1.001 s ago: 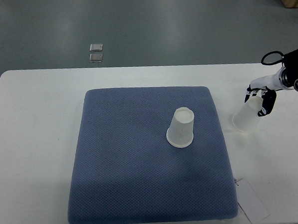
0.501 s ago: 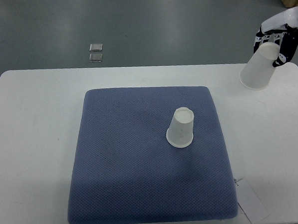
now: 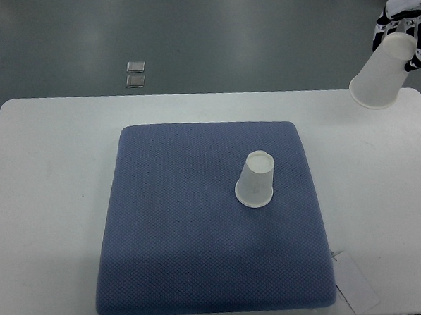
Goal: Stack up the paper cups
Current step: 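Lift the grasped cup with the right hand away from the table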
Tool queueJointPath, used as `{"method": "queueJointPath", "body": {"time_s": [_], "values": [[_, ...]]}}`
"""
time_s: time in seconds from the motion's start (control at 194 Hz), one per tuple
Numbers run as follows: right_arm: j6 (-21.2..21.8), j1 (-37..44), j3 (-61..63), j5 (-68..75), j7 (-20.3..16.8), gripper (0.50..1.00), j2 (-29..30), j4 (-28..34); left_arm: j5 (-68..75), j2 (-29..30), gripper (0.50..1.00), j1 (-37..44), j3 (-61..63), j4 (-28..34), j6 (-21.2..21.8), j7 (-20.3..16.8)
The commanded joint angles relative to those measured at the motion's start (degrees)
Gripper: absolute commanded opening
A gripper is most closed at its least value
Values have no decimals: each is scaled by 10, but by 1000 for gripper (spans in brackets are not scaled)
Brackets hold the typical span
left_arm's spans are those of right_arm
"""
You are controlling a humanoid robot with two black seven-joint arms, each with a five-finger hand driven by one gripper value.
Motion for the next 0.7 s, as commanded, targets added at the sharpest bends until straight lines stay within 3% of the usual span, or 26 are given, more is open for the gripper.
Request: {"method": "queueJointPath", "body": {"time_s": [0.0, 0.284, 0.697], "values": [[0, 10, 1, 2, 1, 637, 0, 5, 0, 0, 1000, 0, 0, 0, 0, -1], [0, 14, 15, 12, 4, 637, 9, 5, 0, 0, 1000, -1, 0, 0, 0, 0], [0, 13, 70, 77, 4, 639, 80, 6, 0, 0, 1000, 0, 0, 0, 0, 0]]}}
